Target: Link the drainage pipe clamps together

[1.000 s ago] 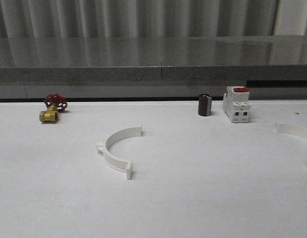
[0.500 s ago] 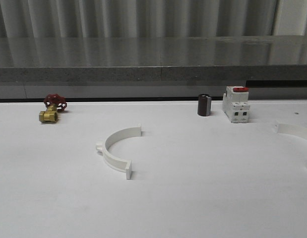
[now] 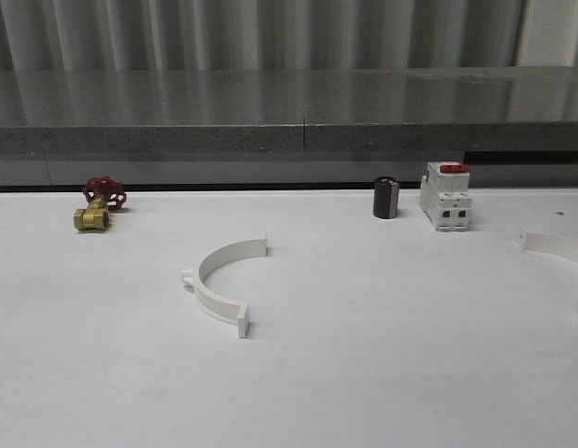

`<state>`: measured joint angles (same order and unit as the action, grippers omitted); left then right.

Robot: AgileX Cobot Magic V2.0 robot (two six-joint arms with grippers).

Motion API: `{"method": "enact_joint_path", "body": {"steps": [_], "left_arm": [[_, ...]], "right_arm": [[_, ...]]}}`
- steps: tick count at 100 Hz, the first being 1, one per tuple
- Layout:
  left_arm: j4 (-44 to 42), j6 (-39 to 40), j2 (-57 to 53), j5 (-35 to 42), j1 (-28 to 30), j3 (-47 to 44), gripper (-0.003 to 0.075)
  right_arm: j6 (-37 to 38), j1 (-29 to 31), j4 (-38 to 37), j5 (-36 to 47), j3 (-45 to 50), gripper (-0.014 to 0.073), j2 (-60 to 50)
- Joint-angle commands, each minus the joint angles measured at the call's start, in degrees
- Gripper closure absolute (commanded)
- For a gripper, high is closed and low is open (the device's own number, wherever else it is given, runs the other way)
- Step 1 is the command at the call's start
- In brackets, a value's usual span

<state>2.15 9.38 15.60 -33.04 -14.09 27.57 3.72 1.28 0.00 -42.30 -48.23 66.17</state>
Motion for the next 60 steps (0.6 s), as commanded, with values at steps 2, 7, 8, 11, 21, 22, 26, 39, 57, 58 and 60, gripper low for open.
{"method": "enact_joint_path", "body": {"steps": [2, 7, 8, 11, 21, 22, 26, 39, 57, 58, 60], "left_arm": [[0.6, 0.4, 0.5, 4.4, 0.1, 1.6, 0.0740], [0.6, 0.4, 0.5, 4.4, 0.1, 1.6, 0.0740], [0.6, 0.4, 0.5, 4.4, 0.1, 1.6, 0.0740], [0.6, 0.4, 0.5, 4.4, 0.1, 1.6, 0.0740], [0.6, 0.4, 0.5, 4.4, 0.1, 1.6, 0.0740], [0.6, 0.4, 0.5, 4.4, 0.1, 1.6, 0.0740], [0.6, 0.4, 0.5, 4.4, 0.1, 1.6, 0.0740], [0.6, 0.4, 0.5, 4.4, 0.1, 1.6, 0.0740], [0.6, 0.4, 0.5, 4.4, 0.1, 1.6, 0.0740], [0.6, 0.4, 0.5, 4.4, 0.1, 1.6, 0.0740], [0.6, 0.4, 0.5, 4.4, 0.1, 1.6, 0.0740]], "right_arm": [[0.2, 0.0, 0.0, 1.2, -4.7, -0.0025, 5.0], [0.9, 0.3, 0.3, 0.5, -6.4, -0.0053, 8.1], [1.1, 0.4, 0.3, 0.4, -6.9, -0.0053, 9.0], [1.6, 0.9, 0.4, -0.2, -7.9, -0.0050, 10.8], [2.3, 2.9, 0.5, -2.9, -11.8, -0.0049, 16.9], [2.3, 3.1, 0.6, -3.1, -12.4, -0.0049, 17.7], [2.3, 3.9, 0.7, -4.1, -14.1, -0.0049, 19.9], [2.3, 5.6, 0.7, -6.4, -19.0, -0.0049, 27.1], [1.5, 5.7, 0.8, -7.7, -24.7, -0.0049, 34.8], [1.4, 5.7, 0.8, -7.8, -24.9, -0.0049, 35.3], [1.4, 5.7, 0.9, -7.8, -25.4, -0.0049, 36.0]]}}
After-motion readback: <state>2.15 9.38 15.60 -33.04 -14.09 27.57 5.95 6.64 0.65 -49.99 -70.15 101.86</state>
